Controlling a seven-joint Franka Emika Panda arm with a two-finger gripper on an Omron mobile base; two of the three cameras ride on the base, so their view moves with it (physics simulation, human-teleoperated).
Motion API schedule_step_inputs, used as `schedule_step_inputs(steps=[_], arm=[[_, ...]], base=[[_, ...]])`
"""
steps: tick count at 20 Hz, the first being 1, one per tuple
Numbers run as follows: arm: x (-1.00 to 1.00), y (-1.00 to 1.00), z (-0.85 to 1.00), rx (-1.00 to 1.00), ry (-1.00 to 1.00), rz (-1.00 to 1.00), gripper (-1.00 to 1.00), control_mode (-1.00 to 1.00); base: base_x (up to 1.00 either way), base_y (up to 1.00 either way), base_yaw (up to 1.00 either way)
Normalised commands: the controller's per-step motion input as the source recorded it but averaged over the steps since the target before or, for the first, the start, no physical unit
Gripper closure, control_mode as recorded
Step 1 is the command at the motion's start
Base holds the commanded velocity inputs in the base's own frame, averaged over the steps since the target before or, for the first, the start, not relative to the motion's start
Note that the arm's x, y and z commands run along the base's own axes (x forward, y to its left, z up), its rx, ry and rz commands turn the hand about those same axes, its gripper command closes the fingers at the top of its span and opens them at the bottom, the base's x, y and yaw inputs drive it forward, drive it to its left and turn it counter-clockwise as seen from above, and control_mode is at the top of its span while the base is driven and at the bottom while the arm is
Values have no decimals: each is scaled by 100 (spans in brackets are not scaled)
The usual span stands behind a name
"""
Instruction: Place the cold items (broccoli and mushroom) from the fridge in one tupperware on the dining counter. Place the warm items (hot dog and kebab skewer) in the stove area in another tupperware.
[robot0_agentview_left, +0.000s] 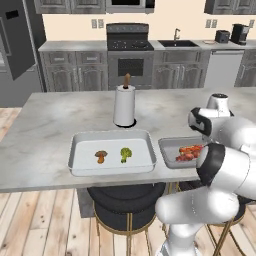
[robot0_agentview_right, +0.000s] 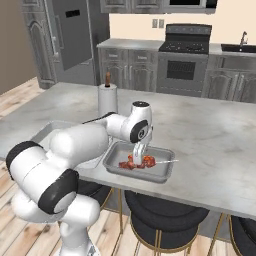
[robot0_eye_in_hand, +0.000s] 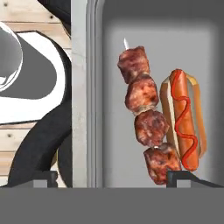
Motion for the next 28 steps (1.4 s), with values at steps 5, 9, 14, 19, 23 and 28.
schedule_step_inputs(steps=[5, 9, 14, 19, 23, 28], arm=[[-44, 41, 20, 0, 0, -29, -100, -100], [-71, 54, 4, 0, -2, -47, -100, -100], [-90, 32, 24, 7, 0, -46, -100, -100], [-96, 0, 47, 14, 0, -41, -100, -100], [-96, 1, 64, 4, -8, -38, -100, -100], [-82, 14, 77, 0, -23, -37, -100, -100]], base=[[0, 0, 0], [0, 0, 0], [0, 0, 0], [0, 0, 0], [0, 0, 0], [0, 0, 0]])
